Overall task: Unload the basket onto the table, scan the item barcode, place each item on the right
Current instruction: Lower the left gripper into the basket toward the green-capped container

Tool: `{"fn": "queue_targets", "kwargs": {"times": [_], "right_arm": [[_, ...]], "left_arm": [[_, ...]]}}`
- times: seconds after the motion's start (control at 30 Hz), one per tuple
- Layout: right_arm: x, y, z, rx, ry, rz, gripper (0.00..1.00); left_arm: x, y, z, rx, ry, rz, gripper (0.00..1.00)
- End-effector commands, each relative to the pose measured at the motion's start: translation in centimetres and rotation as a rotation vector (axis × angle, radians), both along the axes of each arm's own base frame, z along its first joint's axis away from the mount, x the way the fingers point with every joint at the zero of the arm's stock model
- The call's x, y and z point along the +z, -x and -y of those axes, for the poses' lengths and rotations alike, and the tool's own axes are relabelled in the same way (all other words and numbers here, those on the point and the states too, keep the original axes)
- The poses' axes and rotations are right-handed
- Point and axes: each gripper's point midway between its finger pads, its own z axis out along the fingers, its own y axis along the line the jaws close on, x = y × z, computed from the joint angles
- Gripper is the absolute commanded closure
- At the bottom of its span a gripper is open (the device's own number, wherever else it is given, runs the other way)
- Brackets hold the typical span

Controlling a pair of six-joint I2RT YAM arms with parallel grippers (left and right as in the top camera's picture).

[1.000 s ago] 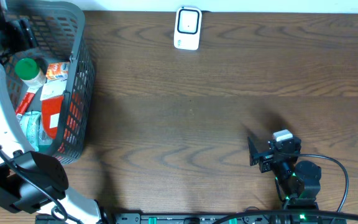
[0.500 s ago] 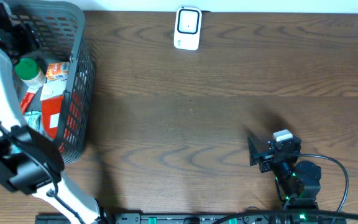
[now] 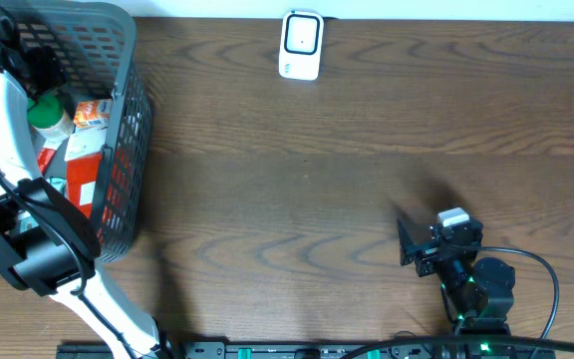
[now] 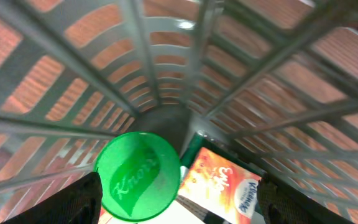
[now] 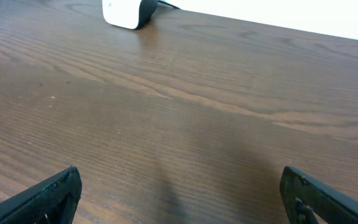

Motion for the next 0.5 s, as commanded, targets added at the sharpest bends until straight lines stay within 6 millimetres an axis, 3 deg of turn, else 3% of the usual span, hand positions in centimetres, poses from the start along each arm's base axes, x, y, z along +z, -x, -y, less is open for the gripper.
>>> {"fn": "queue_targets", "kwargs": {"times": [0.0, 0.47], "right_arm": [[-0.1, 0.1, -0.3, 0.005, -0.022, -0.008, 0.01], [-0.1, 0.1, -0.3, 0.005, -0.022, -0.008, 0.01]], "left_arm": [[-0.7, 0.6, -1.5, 0.117, -0.006, -0.021, 0.20], [-1.8, 2.1, -1.3, 0.207, 0.046, -0.075, 0.20]]}}
